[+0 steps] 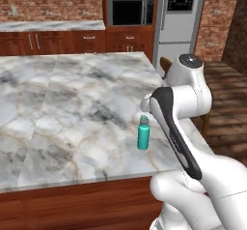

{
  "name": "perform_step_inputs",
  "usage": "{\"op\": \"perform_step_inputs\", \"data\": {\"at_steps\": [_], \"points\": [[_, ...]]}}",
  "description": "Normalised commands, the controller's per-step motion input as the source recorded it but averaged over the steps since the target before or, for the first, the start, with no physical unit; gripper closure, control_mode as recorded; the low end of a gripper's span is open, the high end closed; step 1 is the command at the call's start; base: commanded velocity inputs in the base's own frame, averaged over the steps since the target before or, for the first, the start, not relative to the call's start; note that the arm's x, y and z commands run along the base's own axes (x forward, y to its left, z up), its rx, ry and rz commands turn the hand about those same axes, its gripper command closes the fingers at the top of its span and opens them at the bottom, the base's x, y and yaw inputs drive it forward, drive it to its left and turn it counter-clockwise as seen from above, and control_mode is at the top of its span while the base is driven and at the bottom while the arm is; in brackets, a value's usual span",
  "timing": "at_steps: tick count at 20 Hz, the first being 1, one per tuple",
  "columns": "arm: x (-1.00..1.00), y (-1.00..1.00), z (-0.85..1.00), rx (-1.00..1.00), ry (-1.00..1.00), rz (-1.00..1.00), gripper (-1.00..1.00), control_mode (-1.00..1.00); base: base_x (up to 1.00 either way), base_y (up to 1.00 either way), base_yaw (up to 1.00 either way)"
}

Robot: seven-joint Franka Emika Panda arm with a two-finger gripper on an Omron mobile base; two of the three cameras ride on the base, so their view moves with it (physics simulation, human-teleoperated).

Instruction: Move the drinks to the dining counter.

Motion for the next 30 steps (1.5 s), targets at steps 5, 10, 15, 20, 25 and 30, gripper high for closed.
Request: {"op": "perform_step_inputs", "data": {"at_steps": [5,10,15,20,25,30], "points": [[-0.27,0.00,0.00,0.00,-0.05,0.00,-1.00,-1.00,0.00,0.00,0.00],[-0.14,0.03,0.00,0.00,-0.03,0.00,-1.00,1.00,-0.15,0.15,0.01],[0.00,0.00,0.00,0.00,0.00,0.00,-1.00,1.00,-0.01,0.68,0.46],[0.00,0.00,0.00,0.00,0.00,0.00,-1.00,1.00,0.01,0.18,0.97],[0.00,0.00,0.00,0.00,0.00,0.00,-1.00,1.00,0.00,0.00,1.00],[0.00,0.00,0.00,0.00,0.00,0.00,-1.00,1.00,0.00,0.00,1.00]]}}
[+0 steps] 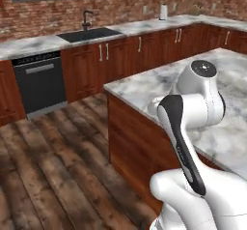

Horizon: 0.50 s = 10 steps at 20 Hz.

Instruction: Move the drinks to the dining counter.

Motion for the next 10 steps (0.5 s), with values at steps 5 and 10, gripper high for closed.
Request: {"op": "perform_step_inputs", "data": {"at_steps": [5,10], "points": [[0.00,0.00,0.00,0.00,0.00,0.00,-1.00,1.00,0.00,0.00,1.00],[0.00,0.00,0.00,0.00,0.00,0.00,-1.00,1.00,0.02,0.00,1.00]]}}
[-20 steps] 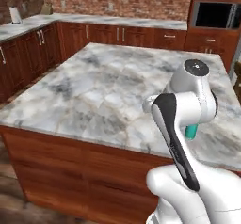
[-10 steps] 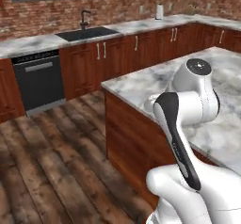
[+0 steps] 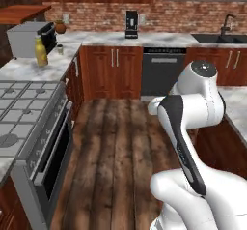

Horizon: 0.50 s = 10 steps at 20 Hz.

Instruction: Move the drinks to the dining counter.

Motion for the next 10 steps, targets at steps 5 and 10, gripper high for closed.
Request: {"op": "perform_step_inputs", "data": {"at_steps": [5,10], "points": [[0.00,0.00,0.00,0.00,0.00,0.00,-1.00,1.00,0.51,-0.09,0.71],[0.00,0.00,0.00,0.00,0.00,0.00,-1.00,1.00,1.00,-0.74,0.25]]}}
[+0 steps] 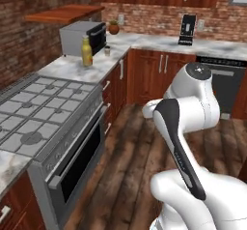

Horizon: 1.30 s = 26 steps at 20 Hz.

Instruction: Move the drinks to the dining counter.

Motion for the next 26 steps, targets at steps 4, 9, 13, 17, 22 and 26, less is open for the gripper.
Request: {"op": "perform_step_inputs", "data": {"at_steps": [4,9,13,17,22,26], "points": [[0.00,0.00,0.00,0.00,0.00,0.00,-1.00,1.00,1.00,-0.61,0.21],[0.00,0.00,0.00,0.00,0.00,0.00,-1.00,1.00,1.00,-0.39,0.11],[0.00,0.00,0.00,0.00,0.00,0.00,-1.00,1.00,1.00,-0.43,0.15],[0.00,0.00,0.00,0.00,0.00,0.00,-1.00,1.00,1.00,-0.44,0.15],[0.00,0.00,0.00,0.00,0.00,0.00,-1.00,1.00,1.00,-0.44,0.15],[0.00,0.00,0.00,0.00,0.00,0.00,-1.00,1.00,1.00,-0.44,0.15]]}}
